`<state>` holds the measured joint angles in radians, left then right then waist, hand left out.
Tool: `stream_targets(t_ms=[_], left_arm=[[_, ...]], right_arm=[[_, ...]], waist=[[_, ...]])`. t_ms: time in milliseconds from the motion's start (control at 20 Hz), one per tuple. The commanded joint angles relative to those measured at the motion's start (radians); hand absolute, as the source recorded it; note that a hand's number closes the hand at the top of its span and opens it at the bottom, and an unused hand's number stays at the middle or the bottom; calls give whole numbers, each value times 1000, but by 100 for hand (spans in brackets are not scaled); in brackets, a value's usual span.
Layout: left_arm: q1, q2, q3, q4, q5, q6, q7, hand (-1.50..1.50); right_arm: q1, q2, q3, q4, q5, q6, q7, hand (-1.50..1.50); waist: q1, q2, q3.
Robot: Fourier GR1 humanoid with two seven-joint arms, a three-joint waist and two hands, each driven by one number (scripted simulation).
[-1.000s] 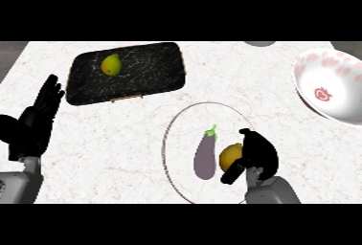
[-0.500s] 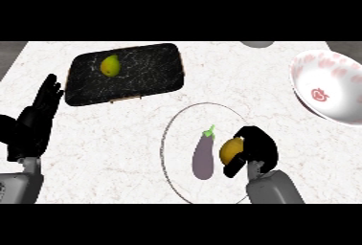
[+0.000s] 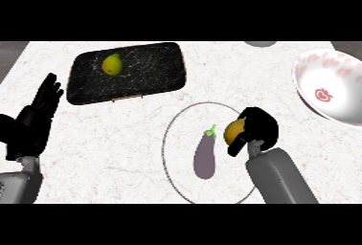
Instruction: Pick the lemon from the placemat and place it in the bowl
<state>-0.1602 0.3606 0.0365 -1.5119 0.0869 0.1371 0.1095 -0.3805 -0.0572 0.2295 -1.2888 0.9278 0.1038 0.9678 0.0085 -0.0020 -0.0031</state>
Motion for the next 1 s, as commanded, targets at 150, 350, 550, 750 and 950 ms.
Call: stream_targets(t_ms=[150,350,550,750,950], left_arm=[[5,-10,-3,-1,-8,-13,-18,0],[0,26,36,-8,10,-42,16,0],[-9,16,26,-27,2,-26,48,0],[41,-27,4,-25,-20,-9,-11,0],[-3,-2,40,-35,-8,-24,45,0]], right_arm=[[-342,-169,-139,295,-43,52,-253,150],[-409,-120,-61,229,76,21,-133,150],[-463,-184,-62,114,171,-45,-49,150],[-529,-224,-113,55,211,-129,-29,150],[-531,-271,-166,-10,208,-43,0,150]], waist=[[25,11,4],[4,2,3],[-10,-5,3],[-4,-2,3],[-8,0,3]])
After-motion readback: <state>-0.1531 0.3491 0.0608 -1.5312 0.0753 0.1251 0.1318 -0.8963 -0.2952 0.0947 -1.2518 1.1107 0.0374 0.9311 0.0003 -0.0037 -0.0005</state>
